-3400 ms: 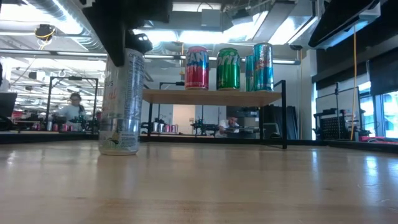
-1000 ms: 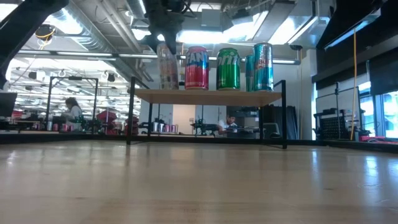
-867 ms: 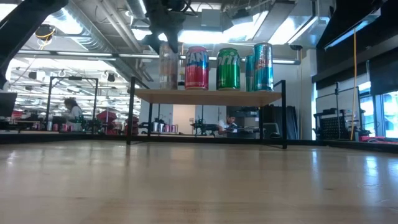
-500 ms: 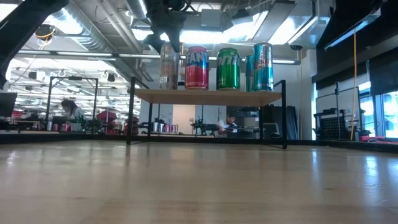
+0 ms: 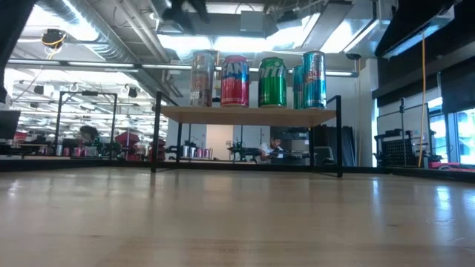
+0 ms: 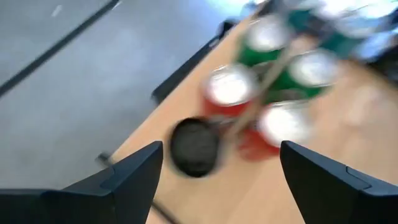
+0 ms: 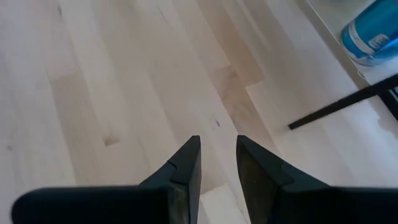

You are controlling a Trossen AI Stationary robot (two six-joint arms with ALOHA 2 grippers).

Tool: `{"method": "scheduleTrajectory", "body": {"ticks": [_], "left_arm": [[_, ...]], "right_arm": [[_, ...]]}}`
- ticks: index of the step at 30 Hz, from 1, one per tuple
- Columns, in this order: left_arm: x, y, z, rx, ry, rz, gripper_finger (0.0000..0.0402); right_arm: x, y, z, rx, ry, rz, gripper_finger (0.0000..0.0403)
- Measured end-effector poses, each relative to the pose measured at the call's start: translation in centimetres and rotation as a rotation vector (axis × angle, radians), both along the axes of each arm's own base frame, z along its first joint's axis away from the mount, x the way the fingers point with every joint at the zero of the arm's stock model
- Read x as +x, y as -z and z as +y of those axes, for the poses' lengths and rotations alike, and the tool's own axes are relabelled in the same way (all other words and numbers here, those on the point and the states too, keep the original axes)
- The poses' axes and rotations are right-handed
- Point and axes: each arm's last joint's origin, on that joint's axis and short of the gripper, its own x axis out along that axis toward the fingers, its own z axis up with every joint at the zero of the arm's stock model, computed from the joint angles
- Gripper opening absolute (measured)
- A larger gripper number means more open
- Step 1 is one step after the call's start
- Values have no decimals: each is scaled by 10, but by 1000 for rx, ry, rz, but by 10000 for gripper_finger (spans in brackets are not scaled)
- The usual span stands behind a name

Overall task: Place canned beverage on shelf
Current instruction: Put the white and yellow soda can on the shelf aligned with the other white and yellow soda can

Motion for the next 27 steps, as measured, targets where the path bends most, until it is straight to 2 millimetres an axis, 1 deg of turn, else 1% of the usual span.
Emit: {"method": "scheduleTrajectory", "body": {"ticks": [2,5,7,9,15,19,22,25,27], "left_arm": [[0,-10,-18,4,49,-49,310],[2,-15,-49,-33,104,-65,309],[0,-18,-73,-92,131,-62,309],[-3,-19,-97,-162,148,-41,309],[8,-13,-164,-336,257,-40,311],[14,3,-196,-407,263,36,330],[21,23,-215,-455,239,126,359],[25,44,-233,-546,218,224,390],[25,54,-246,-581,204,271,396]], "right_arm": [[2,-1,1,8,-2,-18,88],[2,-1,1,4,-17,-22,88],[2,-1,1,3,-19,-19,88],[2,-1,1,3,-18,-20,88],[2,-1,1,-1,-22,-21,88],[2,-1,1,-10,-20,-20,88],[2,-1,1,-11,-20,-19,88],[2,-1,1,-4,-23,-16,88],[2,-1,2,6,-29,-10,88]]}}
